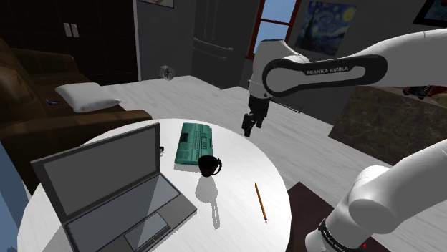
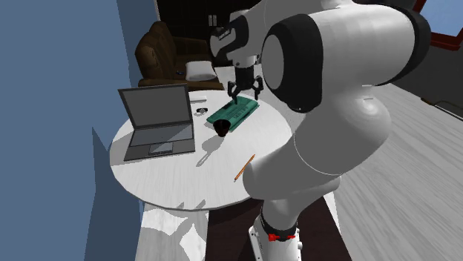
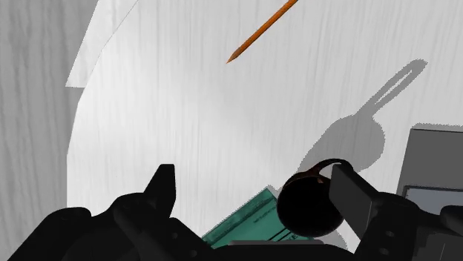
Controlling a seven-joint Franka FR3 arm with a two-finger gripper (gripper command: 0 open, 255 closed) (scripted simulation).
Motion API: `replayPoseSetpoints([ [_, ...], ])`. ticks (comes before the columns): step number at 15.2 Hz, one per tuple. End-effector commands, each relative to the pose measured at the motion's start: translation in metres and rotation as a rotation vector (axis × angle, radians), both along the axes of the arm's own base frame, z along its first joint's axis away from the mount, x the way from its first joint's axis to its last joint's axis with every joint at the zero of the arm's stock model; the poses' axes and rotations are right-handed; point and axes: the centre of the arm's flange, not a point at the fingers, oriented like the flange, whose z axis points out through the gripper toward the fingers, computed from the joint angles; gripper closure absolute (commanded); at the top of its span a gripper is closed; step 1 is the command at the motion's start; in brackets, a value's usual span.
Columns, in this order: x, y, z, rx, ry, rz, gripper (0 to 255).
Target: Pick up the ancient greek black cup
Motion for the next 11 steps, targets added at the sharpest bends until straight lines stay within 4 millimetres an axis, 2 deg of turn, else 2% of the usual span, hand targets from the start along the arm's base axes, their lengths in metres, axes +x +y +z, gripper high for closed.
replayPoseSetpoints([
  [1,0.011,0.016,-0.019,-0.003,0.015,0.019,0],
  [11,0.057,0.103,-0.116,-0.02,0.094,0.112,0],
])
